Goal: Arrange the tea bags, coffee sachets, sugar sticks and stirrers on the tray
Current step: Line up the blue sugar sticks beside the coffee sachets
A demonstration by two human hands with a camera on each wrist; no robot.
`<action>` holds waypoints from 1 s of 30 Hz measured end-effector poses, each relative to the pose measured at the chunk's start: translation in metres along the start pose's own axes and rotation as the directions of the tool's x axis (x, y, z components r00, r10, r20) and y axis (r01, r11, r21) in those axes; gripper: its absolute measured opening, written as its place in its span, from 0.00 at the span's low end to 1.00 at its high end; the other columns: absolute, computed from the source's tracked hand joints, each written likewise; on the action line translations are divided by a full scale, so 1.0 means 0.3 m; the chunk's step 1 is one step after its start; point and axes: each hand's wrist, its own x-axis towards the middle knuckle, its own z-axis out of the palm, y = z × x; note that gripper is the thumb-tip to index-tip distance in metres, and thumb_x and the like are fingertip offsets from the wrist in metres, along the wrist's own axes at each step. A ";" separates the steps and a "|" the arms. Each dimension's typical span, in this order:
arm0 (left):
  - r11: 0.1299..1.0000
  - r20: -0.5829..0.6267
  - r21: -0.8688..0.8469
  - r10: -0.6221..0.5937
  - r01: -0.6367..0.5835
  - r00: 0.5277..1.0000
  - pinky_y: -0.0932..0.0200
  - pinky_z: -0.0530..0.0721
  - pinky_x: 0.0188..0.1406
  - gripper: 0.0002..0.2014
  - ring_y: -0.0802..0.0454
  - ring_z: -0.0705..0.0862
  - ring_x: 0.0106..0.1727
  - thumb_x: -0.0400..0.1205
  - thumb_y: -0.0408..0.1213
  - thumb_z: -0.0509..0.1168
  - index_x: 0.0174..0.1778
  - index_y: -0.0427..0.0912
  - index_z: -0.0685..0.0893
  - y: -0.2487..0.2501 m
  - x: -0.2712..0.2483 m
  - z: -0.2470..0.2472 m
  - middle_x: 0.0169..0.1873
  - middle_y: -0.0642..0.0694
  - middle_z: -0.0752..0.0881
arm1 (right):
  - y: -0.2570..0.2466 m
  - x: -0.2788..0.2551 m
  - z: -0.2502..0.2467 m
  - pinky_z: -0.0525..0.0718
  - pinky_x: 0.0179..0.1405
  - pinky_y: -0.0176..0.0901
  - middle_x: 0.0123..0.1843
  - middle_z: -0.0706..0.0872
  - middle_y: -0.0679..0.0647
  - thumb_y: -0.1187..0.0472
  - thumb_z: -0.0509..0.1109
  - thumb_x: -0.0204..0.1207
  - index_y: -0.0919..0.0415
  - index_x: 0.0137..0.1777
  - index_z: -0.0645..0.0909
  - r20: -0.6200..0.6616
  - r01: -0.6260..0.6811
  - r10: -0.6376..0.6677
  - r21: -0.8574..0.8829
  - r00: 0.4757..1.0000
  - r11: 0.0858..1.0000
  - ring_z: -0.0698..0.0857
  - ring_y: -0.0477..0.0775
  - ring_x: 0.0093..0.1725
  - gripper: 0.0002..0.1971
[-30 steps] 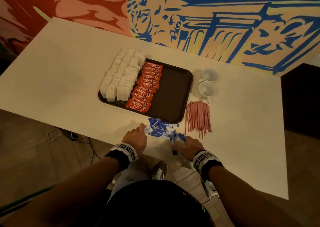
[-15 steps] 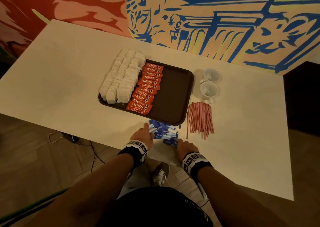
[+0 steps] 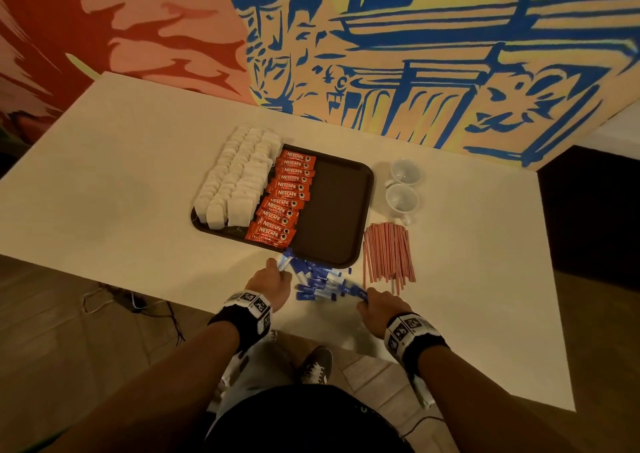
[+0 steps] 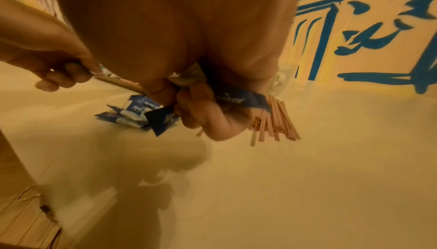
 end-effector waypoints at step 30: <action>0.468 -0.304 -0.661 0.548 -0.587 0.780 0.47 0.78 0.33 0.14 0.42 0.80 0.31 0.87 0.50 0.64 0.44 0.44 0.87 0.501 -0.180 -0.577 0.31 0.40 0.84 | -0.397 -0.162 -0.682 0.60 0.21 0.36 0.25 0.66 0.49 0.54 0.59 0.89 0.56 0.46 0.76 -0.290 0.399 -0.301 0.815 0.908 0.420 0.62 0.45 0.20 0.11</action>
